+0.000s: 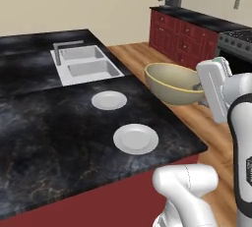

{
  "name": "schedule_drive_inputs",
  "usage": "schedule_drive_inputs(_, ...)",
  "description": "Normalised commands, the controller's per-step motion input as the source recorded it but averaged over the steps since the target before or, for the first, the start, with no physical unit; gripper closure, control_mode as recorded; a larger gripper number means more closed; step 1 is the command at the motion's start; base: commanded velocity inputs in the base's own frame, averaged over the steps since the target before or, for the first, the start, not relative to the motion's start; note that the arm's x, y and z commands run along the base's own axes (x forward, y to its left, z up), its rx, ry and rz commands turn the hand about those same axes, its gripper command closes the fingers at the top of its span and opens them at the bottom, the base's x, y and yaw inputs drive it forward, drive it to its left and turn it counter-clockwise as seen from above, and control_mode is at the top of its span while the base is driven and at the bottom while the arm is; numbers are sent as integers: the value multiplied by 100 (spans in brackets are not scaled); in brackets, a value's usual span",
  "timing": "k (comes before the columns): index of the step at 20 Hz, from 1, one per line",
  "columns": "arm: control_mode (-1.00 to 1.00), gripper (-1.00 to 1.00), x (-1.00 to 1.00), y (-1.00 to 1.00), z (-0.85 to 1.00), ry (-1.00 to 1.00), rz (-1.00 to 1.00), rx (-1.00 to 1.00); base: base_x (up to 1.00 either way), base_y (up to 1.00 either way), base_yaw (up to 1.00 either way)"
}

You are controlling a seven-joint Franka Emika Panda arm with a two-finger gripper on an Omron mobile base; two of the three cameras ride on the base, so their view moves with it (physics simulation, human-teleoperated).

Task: Move the bowls from the cabinet to the plates on the dining table.

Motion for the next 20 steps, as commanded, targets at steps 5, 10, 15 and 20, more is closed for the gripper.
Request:
schedule_drive_inputs(5,100,100,0,0,0,0,0,0,28,0,34)
schedule_drive_inputs(10,100,100,0,0,0,0,0,0,0,0,0)
schedule_drive_inputs(15,100,100,0,0,0,0,0,0,17,0,0)
schedule_drive_inputs(20,-100,100,13,-4,-9,0,0,0,10,0,0)
